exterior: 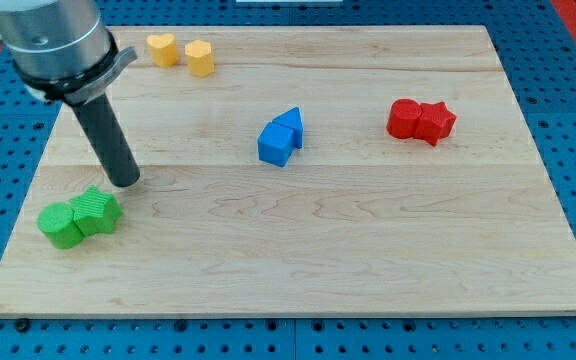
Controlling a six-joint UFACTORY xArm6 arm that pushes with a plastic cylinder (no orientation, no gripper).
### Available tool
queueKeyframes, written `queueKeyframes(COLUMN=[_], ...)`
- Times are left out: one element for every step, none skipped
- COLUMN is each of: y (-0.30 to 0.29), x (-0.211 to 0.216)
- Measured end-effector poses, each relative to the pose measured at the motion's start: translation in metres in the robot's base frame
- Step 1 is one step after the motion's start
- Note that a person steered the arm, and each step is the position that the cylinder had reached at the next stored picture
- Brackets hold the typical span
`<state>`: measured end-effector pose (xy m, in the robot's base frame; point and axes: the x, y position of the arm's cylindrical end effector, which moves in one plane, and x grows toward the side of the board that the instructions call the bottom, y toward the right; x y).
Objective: Move the arm towards the top center of the board
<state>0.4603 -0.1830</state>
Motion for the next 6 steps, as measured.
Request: queueKeyframes(y=[0.000, 0.000, 0.003, 0.004, 0.011, 0.045], x=[-0.013, -0.023, -0.028, -0.030, -0.034, -0.046])
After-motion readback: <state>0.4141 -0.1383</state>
